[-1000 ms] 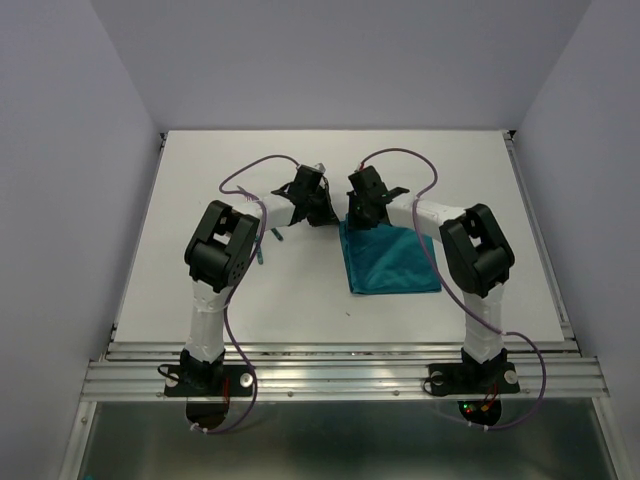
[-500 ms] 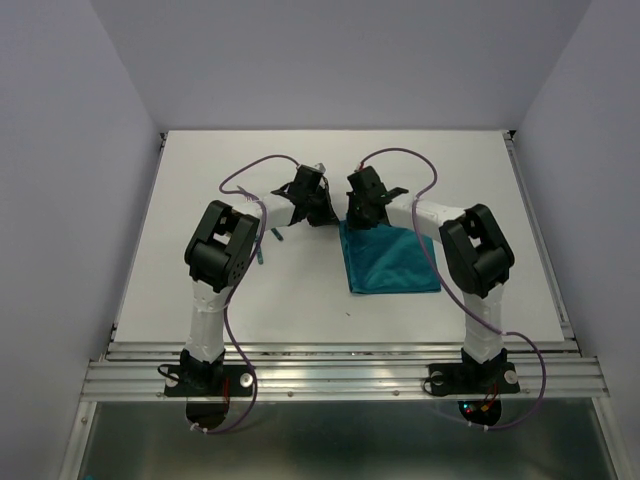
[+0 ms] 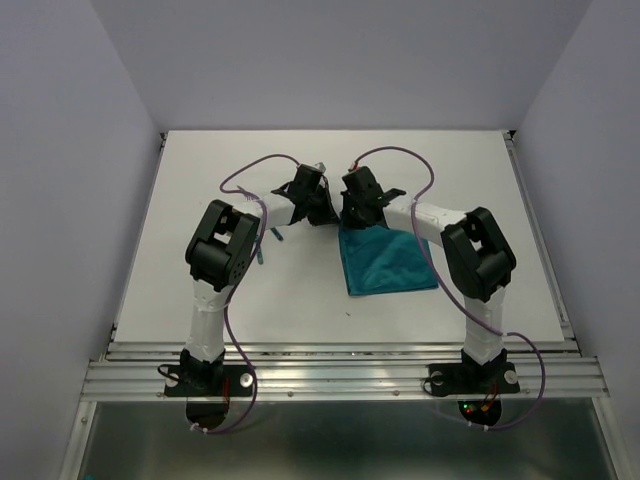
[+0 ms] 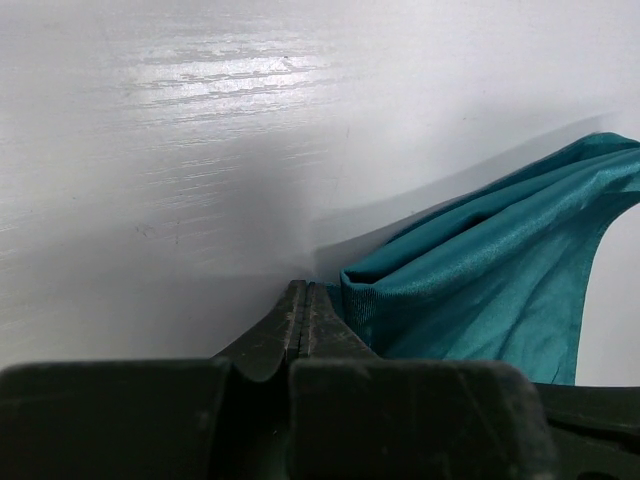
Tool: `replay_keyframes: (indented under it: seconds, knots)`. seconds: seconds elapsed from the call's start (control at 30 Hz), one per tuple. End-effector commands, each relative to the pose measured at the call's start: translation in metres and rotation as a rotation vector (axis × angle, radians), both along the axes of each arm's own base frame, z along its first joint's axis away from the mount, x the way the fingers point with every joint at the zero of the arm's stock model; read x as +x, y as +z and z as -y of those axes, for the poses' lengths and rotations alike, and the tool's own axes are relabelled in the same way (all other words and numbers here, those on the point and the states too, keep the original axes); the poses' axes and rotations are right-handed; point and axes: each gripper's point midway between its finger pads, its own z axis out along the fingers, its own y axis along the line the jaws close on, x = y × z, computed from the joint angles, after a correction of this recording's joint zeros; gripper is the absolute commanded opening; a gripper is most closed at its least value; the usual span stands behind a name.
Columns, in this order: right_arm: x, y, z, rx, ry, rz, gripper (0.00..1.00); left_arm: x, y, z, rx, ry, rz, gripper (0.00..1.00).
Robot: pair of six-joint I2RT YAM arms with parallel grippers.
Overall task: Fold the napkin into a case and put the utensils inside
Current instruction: Smooth out the lower triangle-folded napkin at the center of the board.
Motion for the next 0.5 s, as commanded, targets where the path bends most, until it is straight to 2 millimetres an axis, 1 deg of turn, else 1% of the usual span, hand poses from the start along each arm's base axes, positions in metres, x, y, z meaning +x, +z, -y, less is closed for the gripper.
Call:
replay_keyframes:
  seconds: [0.0,0.13,0.2,0.27,0.33,0.47]
  knots:
    - [0.003,0.033,-0.015,0.062,0.008,0.085,0.01,0.0,-0.014,-0.007,0.048,-0.003,-0.022,0.0]
    - [0.004,0.033,-0.016,0.062,0.006,0.085,0.01,0.0,-0.015,-0.008,0.053,0.001,-0.021,0.0]
    - [0.004,0.03,-0.016,0.058,0.006,0.08,0.01,-0.001,-0.015,-0.009,0.055,0.002,-0.022,0.0]
    - [0.002,0.024,-0.02,0.054,0.015,0.07,0.01,-0.001,-0.015,-0.01,0.057,0.004,-0.021,0.0]
    - [0.003,0.02,-0.021,0.052,0.015,0.063,0.01,-0.001,-0.015,-0.012,0.062,0.011,-0.021,0.0]
    - [0.005,0.019,-0.023,0.052,0.014,0.065,0.01,0.0,-0.014,-0.018,0.072,0.03,-0.016,0.0]
